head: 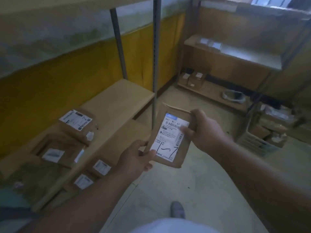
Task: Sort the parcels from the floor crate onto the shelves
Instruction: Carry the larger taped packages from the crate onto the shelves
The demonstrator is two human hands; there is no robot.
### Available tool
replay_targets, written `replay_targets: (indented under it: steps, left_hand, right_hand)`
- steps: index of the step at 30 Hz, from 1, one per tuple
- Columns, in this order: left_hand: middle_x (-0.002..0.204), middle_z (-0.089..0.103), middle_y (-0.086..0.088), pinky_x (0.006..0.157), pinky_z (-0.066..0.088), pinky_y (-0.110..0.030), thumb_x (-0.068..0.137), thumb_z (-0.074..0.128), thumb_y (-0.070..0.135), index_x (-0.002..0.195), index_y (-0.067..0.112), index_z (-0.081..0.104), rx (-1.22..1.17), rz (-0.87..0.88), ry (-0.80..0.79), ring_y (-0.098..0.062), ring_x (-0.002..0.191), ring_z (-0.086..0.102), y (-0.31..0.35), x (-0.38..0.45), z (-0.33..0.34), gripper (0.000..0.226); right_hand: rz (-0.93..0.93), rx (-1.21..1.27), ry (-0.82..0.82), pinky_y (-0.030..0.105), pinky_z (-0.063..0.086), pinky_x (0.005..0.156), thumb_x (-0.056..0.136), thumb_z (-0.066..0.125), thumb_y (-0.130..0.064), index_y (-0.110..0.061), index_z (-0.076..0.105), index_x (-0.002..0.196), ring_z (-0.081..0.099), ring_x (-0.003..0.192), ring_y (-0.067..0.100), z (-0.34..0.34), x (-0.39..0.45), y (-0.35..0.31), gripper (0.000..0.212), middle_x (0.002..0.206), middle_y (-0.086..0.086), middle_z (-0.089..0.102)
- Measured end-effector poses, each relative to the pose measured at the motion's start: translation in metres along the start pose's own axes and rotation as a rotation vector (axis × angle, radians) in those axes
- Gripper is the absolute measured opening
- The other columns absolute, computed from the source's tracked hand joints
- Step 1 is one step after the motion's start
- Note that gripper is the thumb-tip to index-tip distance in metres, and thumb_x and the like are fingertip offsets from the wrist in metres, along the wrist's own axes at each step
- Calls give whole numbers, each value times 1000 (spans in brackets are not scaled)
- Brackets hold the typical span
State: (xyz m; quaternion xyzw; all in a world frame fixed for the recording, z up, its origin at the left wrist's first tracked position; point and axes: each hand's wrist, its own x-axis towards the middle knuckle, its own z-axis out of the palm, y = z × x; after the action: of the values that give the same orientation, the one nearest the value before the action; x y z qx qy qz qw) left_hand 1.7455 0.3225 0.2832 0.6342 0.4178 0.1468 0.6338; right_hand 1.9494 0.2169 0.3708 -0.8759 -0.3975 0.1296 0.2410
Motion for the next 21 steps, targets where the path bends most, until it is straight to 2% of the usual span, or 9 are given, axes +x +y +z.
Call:
replay_targets:
  steps: [5,9,11,14,18,21]
  left_hand:
    - [80,75,-9,53,51,-34,90,72,25,106,18,63,-115,-51,274,-22,54,66,19,42,4,20]
    - [81,75,-12,56,56,-35,89,73,28,104,20,61,-126,-86,487,-23,57,68,23,68,-15,21]
    - [76,72,-13,56,55,-35,88,74,26,103,18,61,-159,-117,583,-22,55,66,20,83,-28,21]
    - [77,70,-12,61,58,-43,86,76,29,102,23,63,-215,-177,656,-19,57,66,16,110,-50,22]
    - [79,73,-10,64,54,-39,82,78,36,104,29,64,-298,-225,749,-16,56,65,20,131,-59,27]
    - [76,76,-5,68,56,-39,81,71,39,106,33,60,-262,-274,769,-14,59,66,30,143,-62,28]
  right_hand:
    - [-196,-19,-206,27,53,59,90,68,-45,-31,44,125,58,73,1,4,113,-17,45,84,-17,56]
    - [-378,-45,-312,24,49,53,89,70,-46,-29,44,130,56,70,1,27,182,-59,51,86,-14,56]
    - [-443,-52,-356,32,54,59,89,69,-45,-27,45,129,60,73,9,50,208,-77,51,89,-9,59]
    - [-503,-113,-406,40,57,75,91,66,-47,-23,45,132,62,87,22,82,244,-102,53,98,-2,61]
    - [-580,-173,-480,33,49,67,92,64,-46,-20,43,132,55,81,20,106,283,-133,52,95,-2,56]
    - [-671,-237,-526,32,44,64,92,65,-46,-18,44,133,53,81,19,122,315,-157,53,97,0,56]
